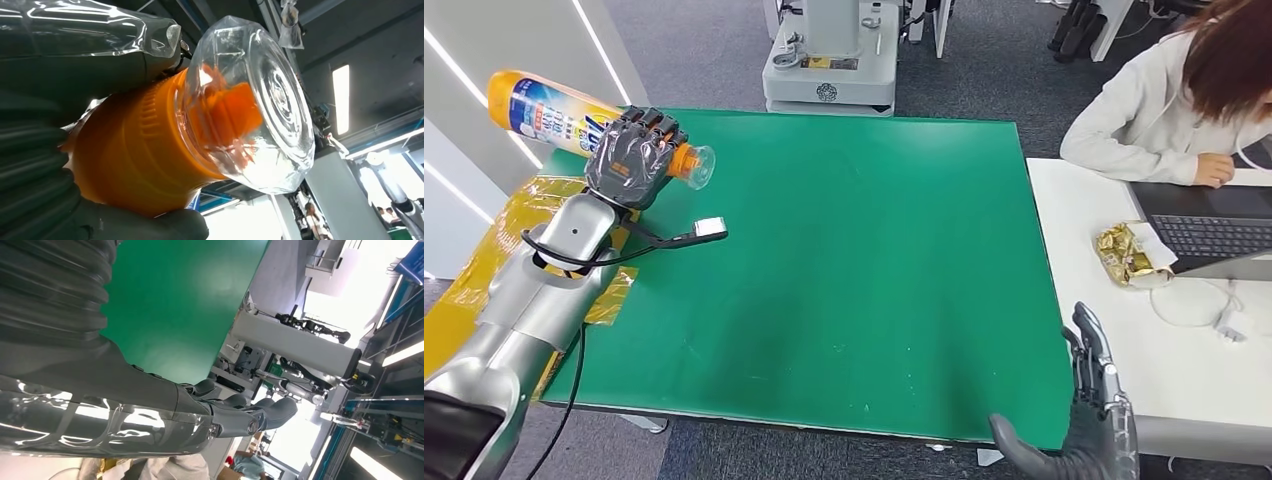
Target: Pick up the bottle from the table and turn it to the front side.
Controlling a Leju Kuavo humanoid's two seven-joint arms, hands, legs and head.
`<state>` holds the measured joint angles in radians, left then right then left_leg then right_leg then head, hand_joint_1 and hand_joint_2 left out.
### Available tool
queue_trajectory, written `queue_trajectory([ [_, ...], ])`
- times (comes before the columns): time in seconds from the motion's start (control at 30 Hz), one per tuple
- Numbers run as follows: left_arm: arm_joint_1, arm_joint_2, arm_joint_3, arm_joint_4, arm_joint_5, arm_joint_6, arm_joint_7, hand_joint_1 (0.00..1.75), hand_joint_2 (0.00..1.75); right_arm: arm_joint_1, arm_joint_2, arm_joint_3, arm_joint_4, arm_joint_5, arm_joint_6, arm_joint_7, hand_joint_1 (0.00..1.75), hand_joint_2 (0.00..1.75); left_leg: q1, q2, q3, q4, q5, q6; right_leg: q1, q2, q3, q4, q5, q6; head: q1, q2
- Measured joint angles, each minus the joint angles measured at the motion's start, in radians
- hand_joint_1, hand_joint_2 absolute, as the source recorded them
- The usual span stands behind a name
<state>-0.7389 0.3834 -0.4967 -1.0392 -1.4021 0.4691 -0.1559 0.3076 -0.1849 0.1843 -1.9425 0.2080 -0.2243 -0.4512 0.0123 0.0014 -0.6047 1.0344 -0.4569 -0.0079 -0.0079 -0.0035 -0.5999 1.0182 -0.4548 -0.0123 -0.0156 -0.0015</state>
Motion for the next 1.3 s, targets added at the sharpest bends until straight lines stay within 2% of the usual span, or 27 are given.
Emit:
queue_trajectory([
  [0.1, 0.026, 0.018, 0.013, 0.002, 0.019, -0.001, -0.002, 1.75, 1.75, 0.021, 0.003, -0.001, -0.016, -0.013, -0.018, 0.001, 0.00, 1.75, 0.000, 0.001, 0.000, 0.000, 0.000, 0.000, 0.000, 0.001, 0.000, 0.000, 0.000, 0.000, 0.000, 0.000],
  [0.27, 0.127, 0.051, 0.063, -0.002, 0.054, -0.005, 0.002, 1.75, 1.75, 0.036, 0.019, -0.001, -0.024, -0.037, -0.020, 0.001, 0.00, 1.75, 0.000, 0.004, 0.001, -0.001, -0.001, -0.001, 0.000, 0.004, -0.001, 0.000, 0.000, -0.001, 0.000, 0.000],
  [0.5, 0.205, 0.044, 0.135, -0.002, 0.145, -0.101, -0.003, 1.75, 1.75, 0.039, 0.040, -0.001, -0.031, -0.027, -0.011, 0.014, 0.00, 1.75, 0.000, 0.003, 0.000, -0.001, -0.001, -0.001, 0.000, 0.003, -0.001, 0.000, -0.001, -0.001, 0.000, 0.000],
  [0.67, 0.244, 0.040, 0.171, 0.000, 0.183, -0.120, -0.005, 1.75, 1.75, 0.047, 0.041, -0.001, -0.032, -0.030, 0.001, 0.009, 0.00, 1.75, 0.000, 0.003, 0.000, 0.000, -0.001, -0.001, 0.000, 0.003, -0.001, 0.000, -0.001, -0.001, 0.000, 0.000],
  [0.97, 0.281, 0.015, 0.186, 0.046, 0.172, -0.107, -0.012, 1.75, 1.75, 0.047, 0.041, -0.001, -0.032, -0.030, -0.001, 0.008, 0.00, 1.75, 0.000, 0.003, 0.000, -0.001, -0.001, -0.001, 0.000, 0.003, -0.001, 0.000, -0.001, -0.001, 0.000, 0.000],
  [1.3, 0.270, -0.022, 0.190, 0.140, 0.151, -0.101, -0.022, 1.75, 1.75, 0.047, 0.041, -0.001, -0.042, -0.018, -0.008, 0.021, 0.00, 1.75, 0.000, 0.003, 0.000, 0.000, -0.001, -0.001, 0.000, 0.003, -0.001, 0.000, -0.001, -0.001, 0.000, 0.000],
])
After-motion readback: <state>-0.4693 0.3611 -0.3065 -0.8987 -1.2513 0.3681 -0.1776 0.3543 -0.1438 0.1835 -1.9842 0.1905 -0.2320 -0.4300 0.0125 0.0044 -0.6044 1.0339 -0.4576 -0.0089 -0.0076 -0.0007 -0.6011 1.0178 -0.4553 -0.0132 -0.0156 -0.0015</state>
